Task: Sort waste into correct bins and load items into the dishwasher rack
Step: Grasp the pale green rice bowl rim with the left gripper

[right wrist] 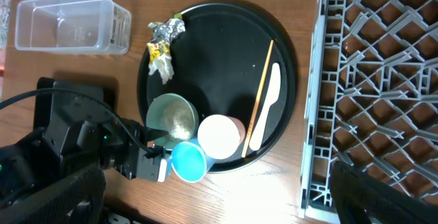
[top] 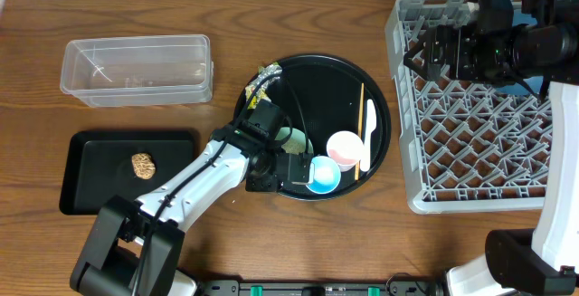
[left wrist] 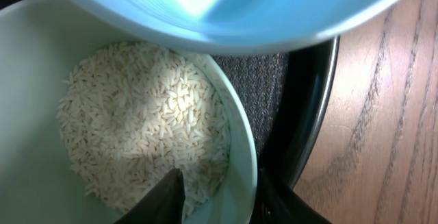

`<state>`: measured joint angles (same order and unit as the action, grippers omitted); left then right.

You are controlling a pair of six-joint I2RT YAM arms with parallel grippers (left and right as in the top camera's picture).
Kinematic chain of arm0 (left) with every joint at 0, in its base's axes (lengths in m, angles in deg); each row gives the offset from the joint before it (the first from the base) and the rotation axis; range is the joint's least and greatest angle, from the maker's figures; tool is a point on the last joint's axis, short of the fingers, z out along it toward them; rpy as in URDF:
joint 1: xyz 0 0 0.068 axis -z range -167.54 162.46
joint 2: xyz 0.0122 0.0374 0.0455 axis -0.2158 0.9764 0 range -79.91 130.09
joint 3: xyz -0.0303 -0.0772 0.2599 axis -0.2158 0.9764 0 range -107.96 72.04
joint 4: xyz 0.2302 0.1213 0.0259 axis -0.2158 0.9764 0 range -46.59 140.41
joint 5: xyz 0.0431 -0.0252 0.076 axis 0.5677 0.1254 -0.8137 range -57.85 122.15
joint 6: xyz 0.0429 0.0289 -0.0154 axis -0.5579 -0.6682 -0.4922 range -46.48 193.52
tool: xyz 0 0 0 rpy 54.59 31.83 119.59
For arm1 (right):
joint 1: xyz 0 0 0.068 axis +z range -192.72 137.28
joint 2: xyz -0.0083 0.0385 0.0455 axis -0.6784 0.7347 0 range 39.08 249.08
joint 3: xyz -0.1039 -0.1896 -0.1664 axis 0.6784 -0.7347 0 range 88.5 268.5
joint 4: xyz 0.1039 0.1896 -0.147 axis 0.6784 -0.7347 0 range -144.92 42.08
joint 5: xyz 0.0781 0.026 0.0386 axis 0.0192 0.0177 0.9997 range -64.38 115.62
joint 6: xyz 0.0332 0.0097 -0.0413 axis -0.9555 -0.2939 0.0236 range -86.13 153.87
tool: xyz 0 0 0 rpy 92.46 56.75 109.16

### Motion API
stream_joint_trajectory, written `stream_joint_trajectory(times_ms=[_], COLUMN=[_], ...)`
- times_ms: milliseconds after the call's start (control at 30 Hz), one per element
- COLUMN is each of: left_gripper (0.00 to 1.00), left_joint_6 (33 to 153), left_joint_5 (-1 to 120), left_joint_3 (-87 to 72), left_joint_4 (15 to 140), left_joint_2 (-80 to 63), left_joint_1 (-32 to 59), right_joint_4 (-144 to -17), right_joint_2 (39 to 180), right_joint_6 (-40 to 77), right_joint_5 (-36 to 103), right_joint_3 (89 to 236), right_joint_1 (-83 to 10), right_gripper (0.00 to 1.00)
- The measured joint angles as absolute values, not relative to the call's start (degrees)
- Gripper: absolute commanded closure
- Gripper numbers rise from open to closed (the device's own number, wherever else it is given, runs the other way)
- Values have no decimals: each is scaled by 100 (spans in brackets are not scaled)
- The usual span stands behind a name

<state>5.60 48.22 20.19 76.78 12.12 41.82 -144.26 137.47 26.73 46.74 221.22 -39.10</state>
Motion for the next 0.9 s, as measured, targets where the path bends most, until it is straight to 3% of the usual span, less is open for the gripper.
stream_joint_trajectory(times_ms=[300,433,900], left_gripper=[81,94,94], left_joint_6=[560,560,547], left_joint_5=[4829,4833,4827], left_joint_3=[2019,2019,2019], left_joint_4=[7680,7678,7634], left_joint_2=[1212,1212,1207], left_joint_1=[4182,4182,4193], right_joint_4=[-14426,-14426,-14426], right_joint_2=[13747,13747,13747], right_joint_6=[2673,2673,2673], right_joint_5=[4676,4674,4674], right_joint_3=[22122,22122,22122], right_joint_1=[-3910,-3910,-3910], right_gripper=[1,1,1])
